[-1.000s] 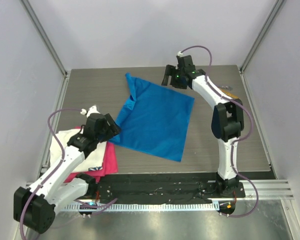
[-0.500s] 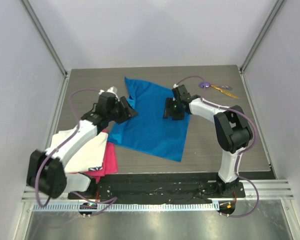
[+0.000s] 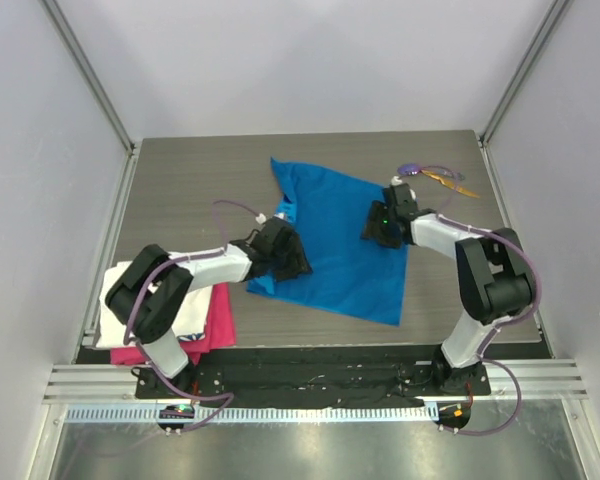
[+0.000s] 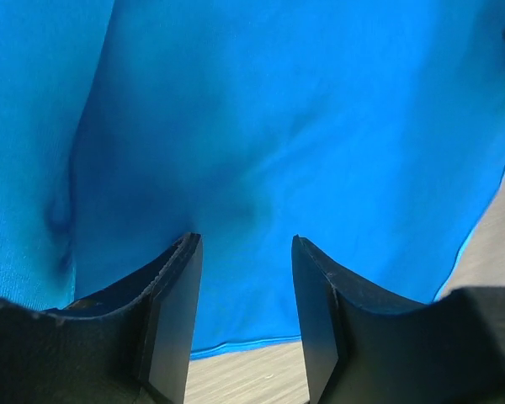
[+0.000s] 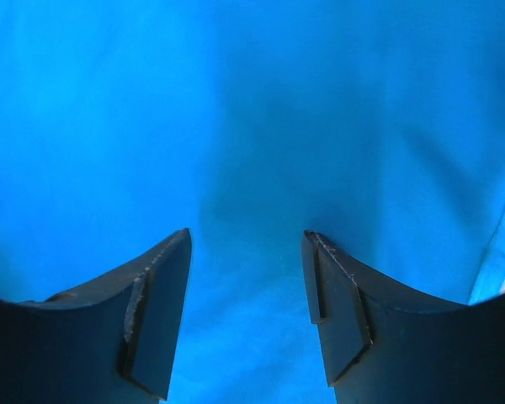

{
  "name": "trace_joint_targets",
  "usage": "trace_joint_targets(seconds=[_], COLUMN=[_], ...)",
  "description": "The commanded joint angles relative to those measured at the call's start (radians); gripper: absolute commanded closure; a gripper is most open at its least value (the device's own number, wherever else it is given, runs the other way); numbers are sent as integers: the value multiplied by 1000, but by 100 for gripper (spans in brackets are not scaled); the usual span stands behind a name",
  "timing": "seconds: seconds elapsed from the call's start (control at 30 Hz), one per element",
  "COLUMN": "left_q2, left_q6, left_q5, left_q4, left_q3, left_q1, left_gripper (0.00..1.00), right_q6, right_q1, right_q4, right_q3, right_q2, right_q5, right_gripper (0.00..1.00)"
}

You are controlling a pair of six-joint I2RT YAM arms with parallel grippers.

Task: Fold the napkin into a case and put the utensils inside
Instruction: Flatten out the crumpled napkin at the center of the board.

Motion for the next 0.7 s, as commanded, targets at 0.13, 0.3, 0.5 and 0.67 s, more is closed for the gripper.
trace_joint_targets(seconds=[0.13, 0.3, 0.5, 0.67], left_q2=[20, 10, 191, 345], left_q6=[-58, 123, 342, 457], left_q5=[-37, -192, -338, -411], left_q4=[103, -155, -434, -548], left_q3=[54, 306, 633, 830], left_q1=[-180, -157, -65, -25], left_gripper=[43, 32, 27, 25], right_q6=[-88, -122, -103, -92], right_q1=[-153, -141, -110, -78], right_q4=[-136, -157, -153, -127], right_q3=[-101, -77, -36, -27], right_q2=[-162, -222, -181, -161], right_q5=[118, 47, -28, -31], right_gripper=[36, 35, 34, 34])
